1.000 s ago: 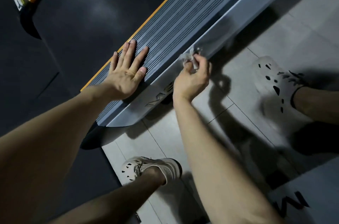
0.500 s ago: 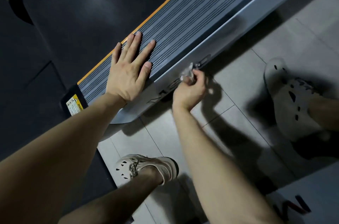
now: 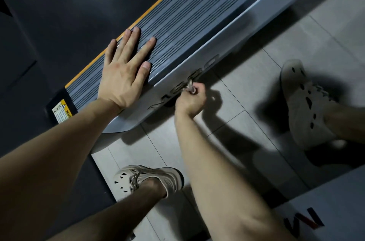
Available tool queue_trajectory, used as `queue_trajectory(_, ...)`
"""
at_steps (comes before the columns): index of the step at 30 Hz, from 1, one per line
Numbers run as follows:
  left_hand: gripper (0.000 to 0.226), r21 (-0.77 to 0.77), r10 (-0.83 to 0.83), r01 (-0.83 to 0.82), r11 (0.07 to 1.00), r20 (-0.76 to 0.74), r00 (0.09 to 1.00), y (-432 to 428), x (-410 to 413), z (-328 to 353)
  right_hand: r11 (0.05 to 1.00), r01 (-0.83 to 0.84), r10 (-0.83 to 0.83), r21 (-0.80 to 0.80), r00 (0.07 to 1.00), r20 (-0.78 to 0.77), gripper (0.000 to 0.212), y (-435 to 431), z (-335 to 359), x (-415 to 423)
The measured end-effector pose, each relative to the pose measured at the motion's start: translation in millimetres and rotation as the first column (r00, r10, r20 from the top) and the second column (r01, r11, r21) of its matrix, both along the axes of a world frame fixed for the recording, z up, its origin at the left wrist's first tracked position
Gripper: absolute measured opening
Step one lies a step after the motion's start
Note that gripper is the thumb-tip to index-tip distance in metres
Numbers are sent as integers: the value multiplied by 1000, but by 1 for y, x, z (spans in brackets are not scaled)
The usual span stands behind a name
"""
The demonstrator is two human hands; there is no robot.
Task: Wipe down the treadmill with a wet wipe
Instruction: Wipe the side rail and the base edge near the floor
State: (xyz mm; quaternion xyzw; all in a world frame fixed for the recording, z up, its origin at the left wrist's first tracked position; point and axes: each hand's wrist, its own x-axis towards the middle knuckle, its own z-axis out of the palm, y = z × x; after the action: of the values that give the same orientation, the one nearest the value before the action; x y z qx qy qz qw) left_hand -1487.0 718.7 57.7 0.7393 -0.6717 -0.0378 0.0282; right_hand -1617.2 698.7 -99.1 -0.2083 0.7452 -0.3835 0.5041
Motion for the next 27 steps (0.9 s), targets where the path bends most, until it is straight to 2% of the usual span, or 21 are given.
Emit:
queue_trajectory(2, 56, 0, 1, -1, 1000, 0, 1000, 1, 0, 1, 993, -114, 114, 1, 993, 41, 16, 48, 12, 18)
queue_trajectory(4, 56, 2, -2, 2, 1000, -3, 1000, 1, 0, 2, 946, -318, 323, -65, 941, 97, 14, 103, 24, 25)
queue_trajectory(6, 56, 6, -3, 3, 1000, -4, 1000, 2, -1, 2, 922, -376, 384, -95, 920, 84, 8, 119, 29, 25)
queue_trajectory(8, 56, 3, -5, 5, 1000, -7, 1000, 2, -1, 1, 963, -245, 252, -117, 967, 50, 6, 88, 33, 17)
queue_trajectory(11, 56, -7, -3, 3, 1000, -14, 1000, 2, 1, 0, 973, -54, 60, -224, 998, 18, 19, 1, 42, -24)
queue_trajectory(14, 56, -4, -1, 1, 1000, -12, 1000, 2, 2, -2, 920, 40, -56, -390, 998, -29, 27, -70, 60, -59)
queue_trajectory(17, 56, 6, 1, -1, 1000, -18, 1000, 1, 2, -2, 881, 19, -59, -474, 996, -69, 29, -51, 90, -42)
queue_trajectory(19, 56, 6, 0, 0, 1000, -18, 1000, 1, 3, -2, 838, -146, 111, -526, 989, -97, 29, 0, 100, -30)
queue_trajectory(21, 57, 4, -4, 4, 1000, -9, 1000, 1, 4, -2, 698, -380, 372, -607, 917, -146, 35, 39, 106, -33)
queue_trajectory(22, 57, 3, -5, 5, 1000, -8, 1000, 2, 4, -2, 634, -434, 426, -640, 887, -180, 40, 37, 103, -40)
queue_trajectory(23, 57, 2, -5, 5, 1000, -8, 1000, 2, 4, -2, 624, -431, 403, -652, 892, -204, 44, 19, 99, -48)
queue_trajectory(25, 56, 0, -2, 2, 1000, -8, 1000, 2, 3, -2, 691, -285, 186, -664, 958, -217, 44, -42, 92, -63)
queue_trajectory(27, 56, -1, -2, 2, 1000, -11, 1000, 2, 4, -3, 752, -133, -23, -645, 973, -228, 39, -116, 89, -87)
